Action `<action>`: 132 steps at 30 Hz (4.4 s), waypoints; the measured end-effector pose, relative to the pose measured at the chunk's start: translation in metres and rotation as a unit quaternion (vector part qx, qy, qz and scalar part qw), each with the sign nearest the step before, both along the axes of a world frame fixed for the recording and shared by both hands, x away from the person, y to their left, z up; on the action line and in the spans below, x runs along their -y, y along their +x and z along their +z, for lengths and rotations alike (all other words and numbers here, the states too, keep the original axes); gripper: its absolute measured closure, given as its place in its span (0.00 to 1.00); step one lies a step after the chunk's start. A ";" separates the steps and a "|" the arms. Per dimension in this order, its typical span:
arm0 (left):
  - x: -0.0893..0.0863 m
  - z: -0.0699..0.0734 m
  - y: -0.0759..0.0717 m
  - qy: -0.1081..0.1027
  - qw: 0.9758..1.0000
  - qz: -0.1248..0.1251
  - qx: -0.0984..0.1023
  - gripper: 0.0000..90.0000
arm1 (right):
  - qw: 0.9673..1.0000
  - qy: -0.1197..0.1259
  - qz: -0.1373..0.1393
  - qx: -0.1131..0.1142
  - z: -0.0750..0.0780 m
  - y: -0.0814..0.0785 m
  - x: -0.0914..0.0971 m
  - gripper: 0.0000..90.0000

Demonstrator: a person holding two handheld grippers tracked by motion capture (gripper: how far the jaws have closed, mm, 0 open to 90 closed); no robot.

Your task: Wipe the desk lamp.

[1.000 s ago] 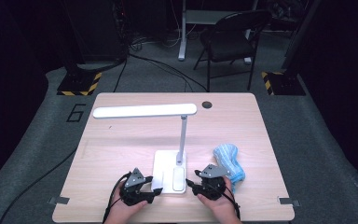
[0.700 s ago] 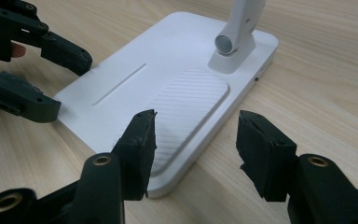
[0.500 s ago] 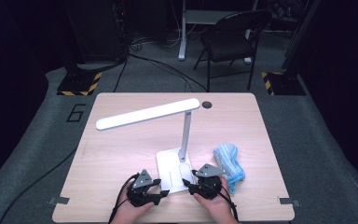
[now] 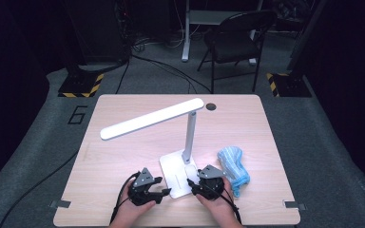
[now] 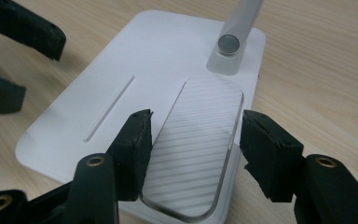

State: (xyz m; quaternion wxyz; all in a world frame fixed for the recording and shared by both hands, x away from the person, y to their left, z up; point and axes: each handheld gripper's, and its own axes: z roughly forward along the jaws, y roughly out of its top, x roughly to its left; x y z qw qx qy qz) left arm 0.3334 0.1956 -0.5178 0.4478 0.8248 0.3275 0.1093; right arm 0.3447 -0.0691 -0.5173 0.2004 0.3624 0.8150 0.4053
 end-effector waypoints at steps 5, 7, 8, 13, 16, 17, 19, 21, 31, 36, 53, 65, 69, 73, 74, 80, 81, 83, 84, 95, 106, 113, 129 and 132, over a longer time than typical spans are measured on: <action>-0.009 0.006 0.007 0.002 1.000 0.012 0.005 0.44 | 0.999 0.022 -0.012 -0.027 0.000 0.005 0.006 0.48; -0.012 0.008 0.010 0.004 1.000 0.017 0.012 0.44 | 0.999 0.031 -0.014 -0.030 -0.002 0.008 0.009 0.48; -0.012 0.008 0.011 0.003 1.000 0.018 0.013 0.44 | 0.999 0.037 -0.013 -0.037 -0.002 0.009 0.010 0.49; -0.014 0.008 0.019 0.003 1.000 0.027 0.009 0.43 | 0.997 0.049 -0.004 -0.054 -0.002 0.013 0.013 0.49; -0.016 0.008 0.022 0.002 1.000 0.030 0.006 0.42 | 0.997 0.051 -0.003 -0.055 -0.003 0.013 0.014 0.49; -0.017 0.008 0.023 -0.002 0.999 0.034 0.009 0.42 | 0.997 0.053 -0.005 -0.053 -0.003 0.013 0.014 0.49; -0.019 0.007 0.025 -0.003 0.999 0.039 0.007 0.42 | 0.997 0.053 -0.002 -0.052 -0.003 0.013 0.013 0.49; -0.021 0.006 0.026 -0.008 0.999 0.045 0.007 0.42 | 0.997 0.055 0.001 -0.054 -0.004 0.012 0.011 0.49; -0.029 0.004 0.029 -0.004 0.999 0.052 0.002 0.42 | 0.997 0.048 0.034 -0.039 -0.004 0.009 0.004 0.50; -0.028 0.003 0.029 -0.008 0.999 0.051 0.005 0.42 | 0.999 0.031 0.020 -0.021 -0.003 0.011 0.012 0.51; -0.011 -0.004 0.032 -0.013 1.000 0.019 -0.013 0.42 | 0.999 0.032 -0.013 -0.024 0.003 -0.012 0.035 0.47; -0.007 -0.006 0.043 -0.004 1.000 0.000 -0.021 0.40 | 0.998 0.025 0.005 -0.057 -0.002 -0.042 0.028 0.44; -0.007 -0.008 0.046 -0.007 1.000 -0.002 -0.021 0.41 | 0.997 0.025 0.015 -0.069 -0.006 -0.045 0.025 0.43; -0.006 -0.009 0.047 -0.006 1.000 0.000 -0.022 0.41 | 0.998 0.015 0.019 -0.063 -0.008 -0.048 0.019 0.38; -0.006 -0.009 0.047 -0.004 1.000 -0.003 -0.023 0.40 | 0.998 0.014 0.017 -0.059 -0.008 -0.048 0.018 0.37; -0.008 -0.010 0.045 -0.004 1.000 0.006 -0.024 0.39 | 0.999 0.008 0.011 -0.049 -0.010 -0.049 0.011 0.31; -0.009 -0.009 0.045 -0.003 1.000 0.007 -0.023 0.39 | 0.999 0.005 0.012 -0.045 -0.010 -0.048 0.010 0.30; -0.010 -0.009 0.043 -0.002 1.000 0.008 -0.029 0.38 | 0.999 -0.003 0.017 -0.039 -0.011 -0.046 0.008 0.29; -0.012 -0.008 0.043 0.001 1.000 0.007 -0.030 0.38 | 0.999 -0.002 0.015 -0.042 -0.011 -0.046 0.007 0.29; -0.017 -0.010 0.035 -0.012 0.999 0.026 -0.033 0.40 | 0.999 -0.006 0.001 -0.043 -0.012 -0.029 0.004 0.31; -0.015 -0.009 0.027 0.001 0.999 0.015 -0.031 0.42 | 0.998 0.010 -0.007 -0.054 -0.010 -0.010 0.015 0.44; -0.014 -0.009 0.024 0.012 1.000 0.005 -0.022 0.42 | 0.998 0.014 -0.019 -0.053 -0.010 -0.001 0.018 0.46; -0.014 -0.007 0.023 0.016 1.000 0.005 -0.015 0.44 | 0.998 0.010 -0.018 -0.054 -0.009 0.002 0.021 0.47; -0.015 -0.006 0.022 0.011 1.000 0.010 -0.007 0.44 | 0.998 0.018 -0.024 -0.055 -0.008 0.001 0.023 0.47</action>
